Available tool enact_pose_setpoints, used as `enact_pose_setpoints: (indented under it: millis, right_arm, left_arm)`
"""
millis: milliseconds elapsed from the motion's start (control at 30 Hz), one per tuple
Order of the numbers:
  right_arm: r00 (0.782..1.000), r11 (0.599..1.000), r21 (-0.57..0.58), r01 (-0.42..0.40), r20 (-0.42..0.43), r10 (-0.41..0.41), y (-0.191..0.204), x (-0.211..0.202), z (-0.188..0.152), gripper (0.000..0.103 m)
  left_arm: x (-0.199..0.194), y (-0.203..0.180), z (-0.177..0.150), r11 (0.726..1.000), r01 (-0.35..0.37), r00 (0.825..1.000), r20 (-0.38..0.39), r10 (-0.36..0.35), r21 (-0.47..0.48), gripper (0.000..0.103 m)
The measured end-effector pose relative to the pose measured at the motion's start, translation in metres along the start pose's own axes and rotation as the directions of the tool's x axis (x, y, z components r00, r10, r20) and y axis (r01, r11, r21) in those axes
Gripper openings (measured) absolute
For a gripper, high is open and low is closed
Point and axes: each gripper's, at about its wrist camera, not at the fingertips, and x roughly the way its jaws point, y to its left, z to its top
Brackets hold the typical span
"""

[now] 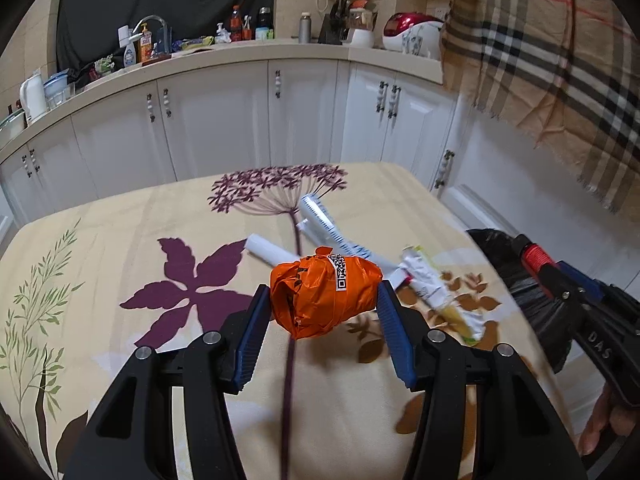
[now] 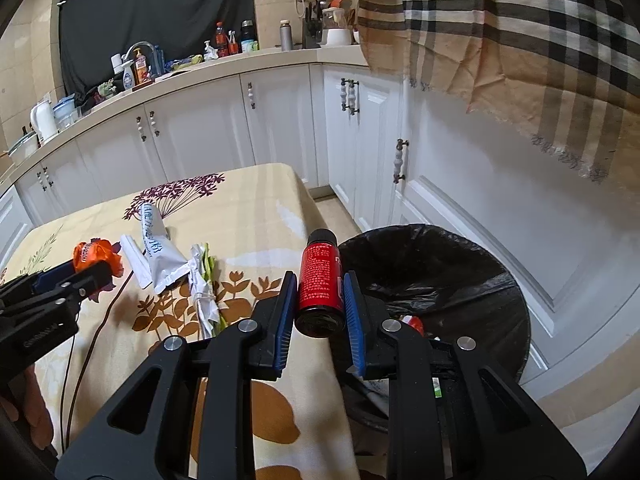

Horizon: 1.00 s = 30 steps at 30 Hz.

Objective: Collect trash
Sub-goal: 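Hold both items over the bin and open both tools to drop them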

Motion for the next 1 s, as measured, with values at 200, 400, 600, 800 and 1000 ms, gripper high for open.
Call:
enact_pose_setpoints:
  millis: [200, 400, 600, 800, 1000]
  right_arm:
    - [0.999, 0.999, 0.015, 0.046, 0.026, -0.046, -0.015, -0.009, 0.001, 0.023]
    - [0.994, 0.994, 0.041, 0.103, 0.044, -0.104, -0.039, -0.014, 0.003, 0.023]
    - [0.986, 0.986, 0.067, 0.154, 0.059, -0.158, -0.062, -0.018, 0.003, 0.023]
    - [0.979, 0.979, 0.086, 0.186, 0.067, -0.192, -0.083, -0.016, 0.003, 0.023]
    - [0.974, 0.972, 0.107, 0.208, 0.073, -0.216, -0.102, -0.011, 0.003, 0.023]
  left_arm:
    - [-0.006, -0.027, 0.006, 0.998, 0.048, 0.998, 0.031, -0.049, 0.027, 0.053]
    - [-0.002, -0.062, 0.012, 0.994, 0.098, 0.994, 0.050, -0.101, 0.051, 0.053]
    - [0.009, -0.102, 0.012, 0.986, 0.140, 0.988, 0.047, -0.145, 0.094, 0.053]
    - [0.019, -0.136, 0.017, 0.979, 0.155, 0.985, 0.052, -0.163, 0.133, 0.053]
    - [0.031, -0.160, 0.022, 0.974, 0.150, 0.985, 0.062, -0.163, 0.170, 0.053]
